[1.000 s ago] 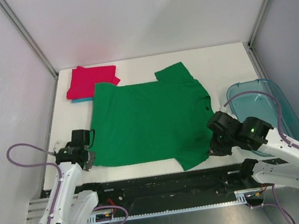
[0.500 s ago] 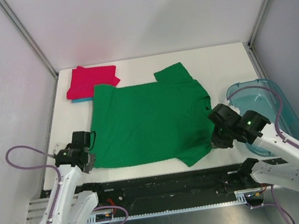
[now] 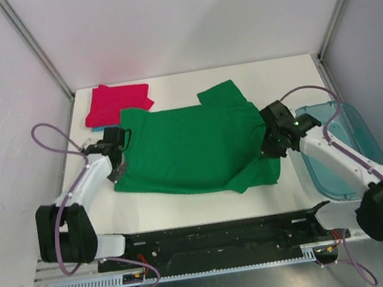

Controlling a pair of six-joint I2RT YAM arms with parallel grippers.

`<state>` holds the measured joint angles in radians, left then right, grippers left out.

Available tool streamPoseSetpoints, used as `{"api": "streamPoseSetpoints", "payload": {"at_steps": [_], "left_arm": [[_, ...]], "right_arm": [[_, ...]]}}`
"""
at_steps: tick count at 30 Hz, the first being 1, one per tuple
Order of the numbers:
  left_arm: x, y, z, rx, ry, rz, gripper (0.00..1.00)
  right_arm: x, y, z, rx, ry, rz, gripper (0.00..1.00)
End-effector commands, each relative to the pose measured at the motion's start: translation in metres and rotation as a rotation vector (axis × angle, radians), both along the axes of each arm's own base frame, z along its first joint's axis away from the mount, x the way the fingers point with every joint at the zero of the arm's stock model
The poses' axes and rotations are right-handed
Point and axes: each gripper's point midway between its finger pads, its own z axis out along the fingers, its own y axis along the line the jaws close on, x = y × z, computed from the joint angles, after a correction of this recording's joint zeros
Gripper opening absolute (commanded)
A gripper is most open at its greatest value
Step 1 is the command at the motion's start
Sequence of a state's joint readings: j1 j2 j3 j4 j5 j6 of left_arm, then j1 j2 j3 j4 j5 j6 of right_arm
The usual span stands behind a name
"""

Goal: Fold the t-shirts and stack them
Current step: Grap the side of the flattened tshirt closest away from the robot with both arms, then fold the flattened tshirt in 1/3 of the way

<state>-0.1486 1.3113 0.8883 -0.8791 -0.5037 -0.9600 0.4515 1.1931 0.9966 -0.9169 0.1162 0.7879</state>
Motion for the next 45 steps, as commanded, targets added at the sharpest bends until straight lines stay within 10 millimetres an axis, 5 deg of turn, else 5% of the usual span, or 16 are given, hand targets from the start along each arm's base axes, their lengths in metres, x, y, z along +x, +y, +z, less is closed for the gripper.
{"api": "streamPoseSetpoints", "payload": {"at_steps": [1, 14, 24, 32, 39, 45], "left_arm": [[0.055, 0.000, 0.015, 0.062, -0.082, -0.078, 0.00], [0.068, 0.012, -0.017, 0.044, -0.026, -0.025, 0.00], [0.068, 0.024, -0.020, 0.025, -0.041, 0.014, 0.00], [0.067, 0.019, -0.023, -0.004, -0.052, 0.004, 0.00], [0.075, 0.013, -0.022, -0.038, -0.074, -0.018, 0.00], [0.079, 0.010, -0.015, -0.050, -0.095, -0.035, 0.00]], "right_arm": [[0.058, 0.012, 0.011, 0.023, -0.123, 0.046, 0.00], [0.114, 0.005, -0.020, 0.001, -0.141, 0.006, 0.00], [0.131, -0.005, -0.014, -0.013, -0.200, -0.051, 0.00], [0.136, -0.010, 0.000, -0.024, -0.258, -0.074, 0.00], [0.117, -0.027, -0.012, -0.106, -0.191, -0.084, 0.00], [0.113, -0.029, -0.002, -0.099, -0.215, -0.081, 0.00]]}}
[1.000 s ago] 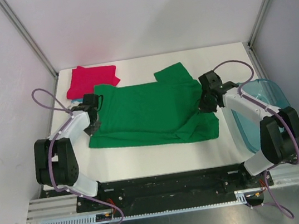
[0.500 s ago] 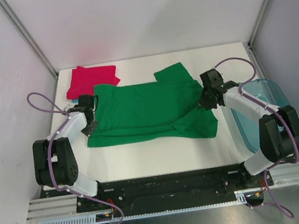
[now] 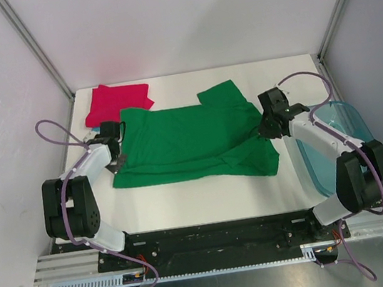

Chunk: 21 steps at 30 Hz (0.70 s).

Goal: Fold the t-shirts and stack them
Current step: Fold the flattened tshirt in 1/3 of the way

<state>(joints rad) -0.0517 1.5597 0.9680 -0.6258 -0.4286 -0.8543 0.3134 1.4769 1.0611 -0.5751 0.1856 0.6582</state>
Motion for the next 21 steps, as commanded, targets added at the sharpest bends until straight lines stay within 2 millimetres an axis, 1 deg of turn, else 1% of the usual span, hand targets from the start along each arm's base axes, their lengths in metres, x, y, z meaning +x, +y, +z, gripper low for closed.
{"api": "streamPoseSetpoints", "payload": {"at_steps": [1, 4, 7, 13, 16, 21], "left_arm": [[0.012, 0.000, 0.017, -0.004, -0.066, -0.020, 0.00], [0.010, 0.001, 0.020, -0.002, -0.071, -0.024, 0.00], [0.008, 0.003, 0.022, 0.001, -0.079, -0.018, 0.00], [0.005, 0.008, 0.025, 0.001, -0.093, -0.002, 0.00], [0.006, 0.007, 0.019, -0.003, -0.072, -0.015, 0.00], [0.015, 0.005, 0.008, -0.013, -0.047, -0.034, 0.00]], "right_arm": [[0.003, -0.009, 0.027, -0.020, -0.078, -0.019, 0.00], [-0.001, -0.011, 0.032, -0.018, -0.085, -0.022, 0.00], [-0.004, -0.013, 0.033, -0.026, -0.081, -0.025, 0.00], [-0.007, -0.012, 0.024, -0.028, -0.058, -0.017, 0.00], [-0.004, -0.009, 0.020, -0.020, -0.058, -0.010, 0.00], [0.007, -0.001, 0.014, 0.002, -0.071, 0.004, 0.00]]}}
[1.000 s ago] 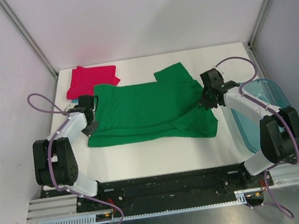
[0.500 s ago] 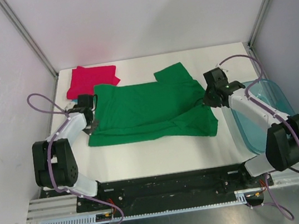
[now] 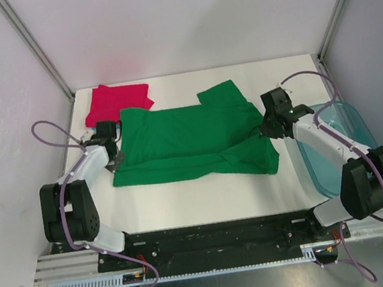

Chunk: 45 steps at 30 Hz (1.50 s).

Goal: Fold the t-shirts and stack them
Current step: Fold the flattened tshirt in 1/3 of the way

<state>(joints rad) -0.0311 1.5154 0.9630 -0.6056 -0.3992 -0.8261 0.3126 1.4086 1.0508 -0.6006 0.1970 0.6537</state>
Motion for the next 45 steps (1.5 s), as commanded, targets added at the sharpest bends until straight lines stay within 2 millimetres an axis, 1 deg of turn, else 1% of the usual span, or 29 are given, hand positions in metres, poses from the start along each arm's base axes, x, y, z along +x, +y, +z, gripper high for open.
{"api": "streamPoseSetpoints", "payload": {"at_steps": [1, 6, 16, 20, 26, 30, 35, 41, 44, 45], "left_arm": [[0.011, 0.003, -0.006, 0.007, 0.006, -0.020, 0.00], [0.012, 0.004, -0.015, 0.007, 0.025, -0.014, 0.00], [0.015, 0.006, -0.022, -0.004, 0.035, -0.010, 0.00], [0.014, 0.006, -0.023, -0.005, 0.037, -0.009, 0.00], [0.012, 0.007, -0.022, -0.001, 0.035, -0.007, 0.00], [0.012, 0.007, -0.021, -0.003, 0.032, -0.007, 0.00], [0.012, 0.007, -0.020, -0.002, 0.028, -0.004, 0.00], [0.012, 0.007, -0.020, -0.004, 0.029, -0.003, 0.00], [0.012, 0.007, -0.019, -0.004, 0.026, -0.004, 0.00], [0.011, 0.011, -0.019, -0.005, 0.026, 0.010, 0.00]], "right_arm": [[0.017, 0.005, -0.003, 0.007, -0.039, 0.010, 0.00], [0.030, 0.013, -0.010, 0.031, -0.051, 0.022, 0.00], [0.061, 0.029, -0.010, 0.044, -0.073, 0.049, 0.00], [0.065, 0.032, -0.010, 0.049, -0.075, 0.051, 0.00], [0.070, 0.030, 0.001, 0.061, -0.113, 0.040, 0.00], [0.076, 0.035, 0.004, 0.081, -0.130, 0.056, 0.00], [0.084, 0.040, -0.003, 0.081, -0.121, 0.068, 0.00], [0.097, 0.041, -0.005, 0.083, -0.128, 0.072, 0.00], [0.100, 0.042, -0.013, 0.075, -0.108, 0.075, 0.00], [0.100, 0.041, -0.017, 0.069, -0.097, 0.073, 0.00]]}}
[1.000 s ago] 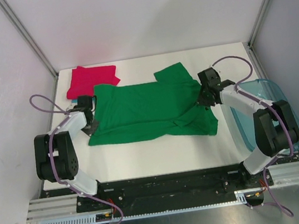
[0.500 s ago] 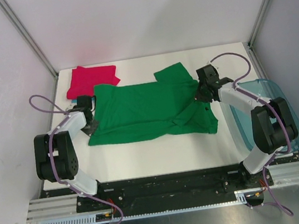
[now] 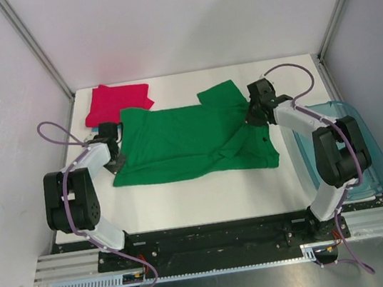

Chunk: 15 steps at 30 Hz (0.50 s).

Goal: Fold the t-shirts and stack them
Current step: Fold the flattened tshirt in 1/3 of the way

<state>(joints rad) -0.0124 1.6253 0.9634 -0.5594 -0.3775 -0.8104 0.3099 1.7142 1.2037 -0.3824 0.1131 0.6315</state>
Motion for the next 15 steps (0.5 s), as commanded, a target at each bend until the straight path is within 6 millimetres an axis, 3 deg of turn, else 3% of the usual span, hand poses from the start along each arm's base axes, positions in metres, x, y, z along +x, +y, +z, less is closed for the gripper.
{"api": "streamPoseSetpoints", "payload": {"at_steps": [1, 9, 10, 11, 13, 15], "left_arm": [[0.009, 0.011, 0.013, 0.009, -0.048, 0.020, 0.00], [0.009, 0.015, 0.016, 0.003, -0.058, 0.028, 0.00], [0.010, 0.014, 0.015, -0.001, -0.057, 0.022, 0.00], [0.011, 0.013, 0.014, -0.005, -0.057, 0.014, 0.02], [0.015, 0.010, 0.013, -0.018, -0.059, -0.009, 0.17], [0.019, 0.007, 0.015, -0.028, -0.074, -0.029, 0.45]], "right_arm": [[0.020, 0.001, 0.008, -0.006, -0.045, 0.004, 0.00], [0.028, -0.006, -0.015, -0.019, -0.016, 0.009, 0.01], [0.029, -0.006, -0.014, -0.021, -0.020, 0.012, 0.04], [0.030, -0.007, -0.013, -0.025, -0.020, 0.018, 0.12], [0.030, -0.007, -0.009, -0.036, -0.025, 0.032, 0.34], [0.029, -0.007, 0.001, -0.041, -0.038, 0.042, 0.52]]}}
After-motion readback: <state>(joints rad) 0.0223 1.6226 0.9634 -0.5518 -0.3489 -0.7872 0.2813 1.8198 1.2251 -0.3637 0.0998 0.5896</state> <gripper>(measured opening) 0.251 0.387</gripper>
